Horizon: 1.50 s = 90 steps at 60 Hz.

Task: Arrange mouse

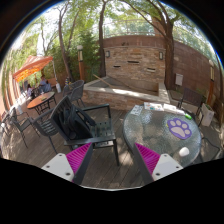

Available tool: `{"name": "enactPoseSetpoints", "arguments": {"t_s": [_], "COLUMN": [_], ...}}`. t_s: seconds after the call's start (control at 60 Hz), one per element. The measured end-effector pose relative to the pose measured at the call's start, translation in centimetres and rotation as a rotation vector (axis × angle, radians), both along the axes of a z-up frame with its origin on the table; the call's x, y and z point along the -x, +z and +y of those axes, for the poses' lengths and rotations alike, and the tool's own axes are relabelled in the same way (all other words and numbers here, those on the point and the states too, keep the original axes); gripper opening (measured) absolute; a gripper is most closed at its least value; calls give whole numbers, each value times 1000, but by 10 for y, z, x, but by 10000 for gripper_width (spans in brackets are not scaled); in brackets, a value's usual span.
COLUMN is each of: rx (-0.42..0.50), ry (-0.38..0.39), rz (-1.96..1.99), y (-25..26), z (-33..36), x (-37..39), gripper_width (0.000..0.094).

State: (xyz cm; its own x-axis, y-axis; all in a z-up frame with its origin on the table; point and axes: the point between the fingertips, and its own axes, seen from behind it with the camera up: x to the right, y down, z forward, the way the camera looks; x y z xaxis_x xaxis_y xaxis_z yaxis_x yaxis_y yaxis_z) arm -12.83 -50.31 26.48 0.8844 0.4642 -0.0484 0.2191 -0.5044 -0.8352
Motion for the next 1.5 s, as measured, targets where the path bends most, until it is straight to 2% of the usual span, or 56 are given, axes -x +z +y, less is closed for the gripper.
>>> {"name": "enactPoseSetpoints", "arguments": {"t_s": [0.133,0.267,0.433,0.583,0.733,0.967,1.233,1.317,1.417,1.5], "rx": [43,84,144,89,40,123,129,127,123,124], "ry": [-31,-62,-182,-317,-403,-433,-404,-396,-415,-415], "rz": [-19,-49,-95,-157,-155,-56,-24,-44,-111,-111], "y": [-14,-64,-134,-176,-214,-268,-274,-277,-284,-283], "z": [-7,-3,19,75,146,224,287,303,312,312], "x": [-15,-62,-159,-267,-336,-367,-367,-363,-369,-365], "gripper_width": [837,836,838,851,845,845,839,761,513,475]}}
